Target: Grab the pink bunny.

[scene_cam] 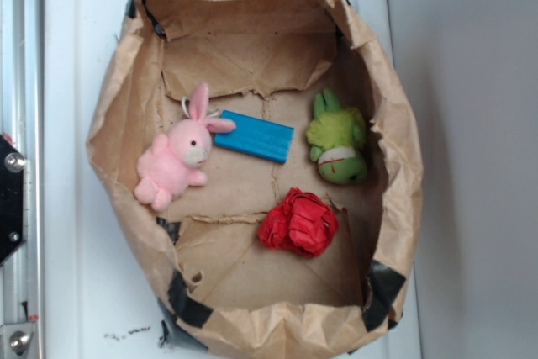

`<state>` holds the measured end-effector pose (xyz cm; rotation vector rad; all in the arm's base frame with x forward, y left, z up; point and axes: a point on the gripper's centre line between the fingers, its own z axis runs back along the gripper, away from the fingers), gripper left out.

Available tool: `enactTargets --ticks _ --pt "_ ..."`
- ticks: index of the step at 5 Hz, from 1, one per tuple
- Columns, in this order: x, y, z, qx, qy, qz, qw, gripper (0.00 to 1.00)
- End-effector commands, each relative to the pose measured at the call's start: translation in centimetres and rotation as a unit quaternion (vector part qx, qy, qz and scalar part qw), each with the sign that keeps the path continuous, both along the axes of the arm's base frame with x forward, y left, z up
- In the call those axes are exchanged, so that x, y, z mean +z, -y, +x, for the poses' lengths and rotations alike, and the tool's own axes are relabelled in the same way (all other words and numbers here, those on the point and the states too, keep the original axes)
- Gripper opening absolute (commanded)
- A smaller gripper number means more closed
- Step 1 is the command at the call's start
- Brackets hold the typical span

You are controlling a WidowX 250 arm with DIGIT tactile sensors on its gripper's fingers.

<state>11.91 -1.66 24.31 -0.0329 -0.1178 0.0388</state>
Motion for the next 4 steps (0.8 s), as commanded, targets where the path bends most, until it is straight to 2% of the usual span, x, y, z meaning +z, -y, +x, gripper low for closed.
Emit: enactTargets --ticks 1,2,3,4 --pt "0.0 0.0 0.0 0.000 0.000 0.000 1.000 1.00" --pt "-1.2 -2.8 4.0 0.054 0.011 0.012 0.998 1.00" --pt "-2.9 -7.2 6.7 0.098 0.003 0.013 0.995 1.00" --pt "-3.4 -11.0 7.7 0.136 0.019 -0.012 0.990 1.00"
